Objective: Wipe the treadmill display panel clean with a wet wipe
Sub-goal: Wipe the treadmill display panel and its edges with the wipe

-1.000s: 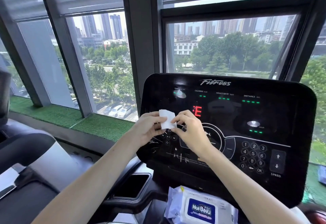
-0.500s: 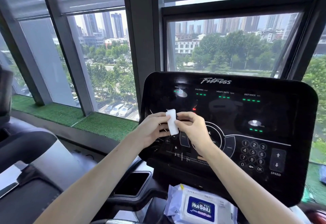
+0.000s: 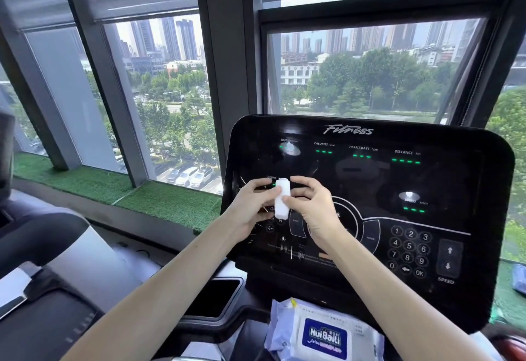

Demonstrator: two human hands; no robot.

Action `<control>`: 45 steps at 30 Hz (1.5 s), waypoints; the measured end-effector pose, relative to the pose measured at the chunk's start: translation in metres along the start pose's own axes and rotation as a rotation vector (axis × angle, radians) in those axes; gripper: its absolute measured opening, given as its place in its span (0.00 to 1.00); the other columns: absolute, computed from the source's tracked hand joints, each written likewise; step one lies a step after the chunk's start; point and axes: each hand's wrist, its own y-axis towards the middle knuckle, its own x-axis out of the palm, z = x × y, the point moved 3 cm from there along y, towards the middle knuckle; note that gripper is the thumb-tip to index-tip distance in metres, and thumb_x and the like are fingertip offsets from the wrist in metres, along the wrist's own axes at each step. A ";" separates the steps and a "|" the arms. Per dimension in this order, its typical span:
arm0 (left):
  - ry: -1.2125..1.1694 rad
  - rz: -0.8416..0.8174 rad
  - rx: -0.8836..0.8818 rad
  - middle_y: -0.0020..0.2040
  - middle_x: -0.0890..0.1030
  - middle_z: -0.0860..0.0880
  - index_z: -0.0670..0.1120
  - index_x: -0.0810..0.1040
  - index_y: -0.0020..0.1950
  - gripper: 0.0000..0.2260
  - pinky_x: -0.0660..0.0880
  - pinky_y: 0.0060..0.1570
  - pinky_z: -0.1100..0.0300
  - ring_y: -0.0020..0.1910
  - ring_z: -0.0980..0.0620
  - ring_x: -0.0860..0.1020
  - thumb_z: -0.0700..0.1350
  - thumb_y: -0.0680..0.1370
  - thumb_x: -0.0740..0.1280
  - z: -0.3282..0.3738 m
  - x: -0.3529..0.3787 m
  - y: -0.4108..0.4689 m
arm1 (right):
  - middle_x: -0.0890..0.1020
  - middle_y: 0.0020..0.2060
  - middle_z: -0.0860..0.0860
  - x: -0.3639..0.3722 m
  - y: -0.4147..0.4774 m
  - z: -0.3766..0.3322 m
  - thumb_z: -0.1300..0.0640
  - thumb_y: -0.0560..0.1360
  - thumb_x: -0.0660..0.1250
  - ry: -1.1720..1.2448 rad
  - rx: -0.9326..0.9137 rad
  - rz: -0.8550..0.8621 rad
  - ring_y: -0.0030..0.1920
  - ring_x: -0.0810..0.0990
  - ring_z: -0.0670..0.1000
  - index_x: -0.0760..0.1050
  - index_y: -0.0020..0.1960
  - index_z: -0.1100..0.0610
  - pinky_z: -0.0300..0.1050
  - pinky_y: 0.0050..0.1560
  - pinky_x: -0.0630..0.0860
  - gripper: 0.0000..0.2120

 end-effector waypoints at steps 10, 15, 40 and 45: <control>0.322 0.401 0.307 0.42 0.79 0.48 0.45 0.78 0.47 0.03 0.77 0.45 0.57 0.42 0.50 0.79 0.40 0.74 0.69 0.047 -0.039 0.039 | 0.70 0.61 0.51 -0.001 0.012 -0.014 0.59 0.73 0.68 -0.968 -0.467 0.163 0.60 0.72 0.51 0.72 0.63 0.55 0.44 0.56 0.72 0.19; 0.697 0.709 0.634 0.44 0.73 0.49 0.46 0.74 0.47 0.06 0.70 0.36 0.61 0.37 0.54 0.72 0.46 0.80 0.60 0.076 -0.041 0.078 | 0.72 0.66 0.63 -0.008 0.033 -0.014 0.65 0.60 0.73 -1.582 -0.605 0.182 0.66 0.71 0.62 0.74 0.63 0.64 0.59 0.65 0.68 0.30; 0.981 0.438 1.118 0.46 0.74 0.49 0.47 0.74 0.66 0.18 0.77 0.41 0.57 0.45 0.53 0.73 0.34 0.77 0.66 0.010 -0.005 0.094 | 0.63 0.71 0.64 -0.009 0.047 0.000 0.63 0.64 0.73 -1.908 -0.550 0.092 0.72 0.62 0.61 0.60 0.71 0.68 0.60 0.71 0.49 0.39; 0.927 0.535 1.043 0.45 0.74 0.47 0.44 0.76 0.64 0.16 0.76 0.41 0.59 0.43 0.51 0.73 0.34 0.78 0.63 0.000 0.005 0.085 | 0.62 0.71 0.65 -0.009 0.046 0.001 0.64 0.65 0.72 -1.910 -0.555 0.095 0.72 0.61 0.61 0.59 0.72 0.68 0.60 0.71 0.49 0.39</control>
